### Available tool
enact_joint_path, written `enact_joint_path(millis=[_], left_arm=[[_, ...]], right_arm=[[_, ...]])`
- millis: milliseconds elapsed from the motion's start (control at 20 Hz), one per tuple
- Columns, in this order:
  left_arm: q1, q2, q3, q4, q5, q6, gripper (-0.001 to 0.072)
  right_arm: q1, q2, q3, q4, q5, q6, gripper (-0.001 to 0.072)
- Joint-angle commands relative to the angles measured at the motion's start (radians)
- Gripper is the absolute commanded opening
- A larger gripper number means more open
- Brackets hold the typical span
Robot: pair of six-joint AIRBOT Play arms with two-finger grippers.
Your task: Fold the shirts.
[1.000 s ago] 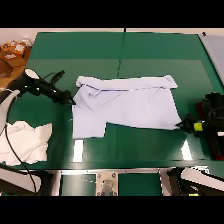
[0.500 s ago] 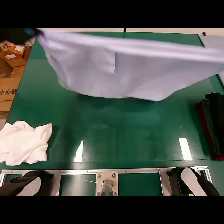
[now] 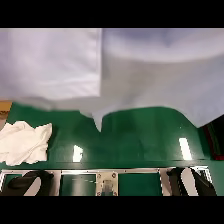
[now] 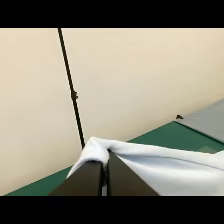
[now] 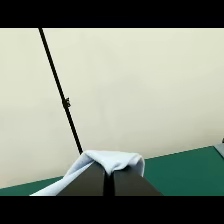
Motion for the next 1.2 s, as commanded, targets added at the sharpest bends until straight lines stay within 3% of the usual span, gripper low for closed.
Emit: enact_joint_path(millis=[0,200,400,650,950,1150], left_arm=[[0.0,-0.031,-0.086,0.005,0.008,-0.036,0.0029],[0.0,-0.231,-0.266,-0.055,0.055,-0.023,0.0029],[-0.045,-0.556,-0.366,-0.122,0.089,0.057,0.0029],[-0.098,-0.934,-0.369,-0.129,0.22,0.069,0.0029],[-0.097,-1.005,-0.355,-0.132,0.418,0.079,0.0029],[-0.097,-1.005,-0.349,-0.056,0.278,0.069,0.0029]], right_arm=[[0.001,-0.042,-0.069,0.043,-0.013,0.014,0.0013],[0.032,-0.192,-0.304,0.123,-0.027,-0.085,0.0013],[0.161,-0.414,-0.504,0.123,-0.17,-0.2,0.0013],[0.283,-0.788,-0.497,0.123,-0.303,-0.233,0.0013],[0.294,-1.058,-0.281,0.127,-0.285,-0.232,0.0013],[0.274,-1.061,-0.251,0.018,-0.2,-0.231,0.0012]])
